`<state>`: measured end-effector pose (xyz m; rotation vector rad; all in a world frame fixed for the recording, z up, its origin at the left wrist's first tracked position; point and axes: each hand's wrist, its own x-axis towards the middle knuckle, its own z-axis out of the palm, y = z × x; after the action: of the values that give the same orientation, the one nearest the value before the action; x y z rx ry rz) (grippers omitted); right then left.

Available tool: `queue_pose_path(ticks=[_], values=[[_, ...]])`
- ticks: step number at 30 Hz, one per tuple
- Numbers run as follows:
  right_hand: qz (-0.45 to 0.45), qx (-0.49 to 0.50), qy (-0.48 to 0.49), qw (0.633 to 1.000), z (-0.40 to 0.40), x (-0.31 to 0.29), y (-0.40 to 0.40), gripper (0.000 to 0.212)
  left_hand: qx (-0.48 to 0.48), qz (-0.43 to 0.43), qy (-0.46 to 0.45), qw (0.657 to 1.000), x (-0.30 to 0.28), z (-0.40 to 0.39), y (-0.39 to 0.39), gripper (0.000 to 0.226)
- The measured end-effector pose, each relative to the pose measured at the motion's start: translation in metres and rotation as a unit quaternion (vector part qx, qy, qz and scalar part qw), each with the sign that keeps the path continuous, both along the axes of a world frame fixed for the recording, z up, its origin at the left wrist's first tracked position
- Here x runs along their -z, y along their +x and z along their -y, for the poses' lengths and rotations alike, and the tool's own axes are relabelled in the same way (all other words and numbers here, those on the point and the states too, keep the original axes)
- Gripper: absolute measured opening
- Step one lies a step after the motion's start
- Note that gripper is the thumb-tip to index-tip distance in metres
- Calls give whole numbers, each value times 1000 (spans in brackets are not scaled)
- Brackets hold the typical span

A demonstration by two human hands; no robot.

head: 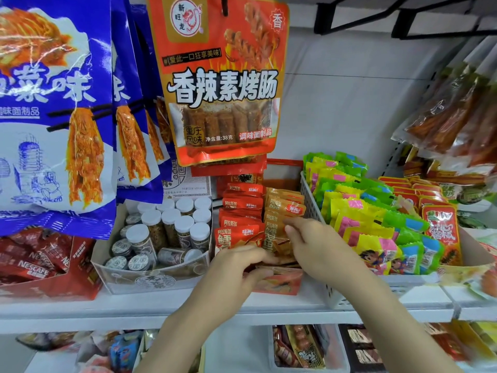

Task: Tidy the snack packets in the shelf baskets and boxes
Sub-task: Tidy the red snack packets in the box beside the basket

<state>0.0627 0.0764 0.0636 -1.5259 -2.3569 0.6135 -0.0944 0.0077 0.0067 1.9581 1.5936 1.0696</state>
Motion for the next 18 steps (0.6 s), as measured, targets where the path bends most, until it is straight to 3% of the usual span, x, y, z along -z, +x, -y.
queue_pose_path(ticks=[9, 14, 18], values=[[133, 35, -61, 989, -16, 28, -14, 54, 21, -15, 9, 1000, 1, 1, -3, 23], [132, 57, -4, 990, -6, 33, -15, 58, 38, -22, -16, 999, 2, 2, -6, 26], [101, 53, -33, 993, -1, 38, -11, 54, 33, 25, -32, 999, -6, 4, -9, 25]])
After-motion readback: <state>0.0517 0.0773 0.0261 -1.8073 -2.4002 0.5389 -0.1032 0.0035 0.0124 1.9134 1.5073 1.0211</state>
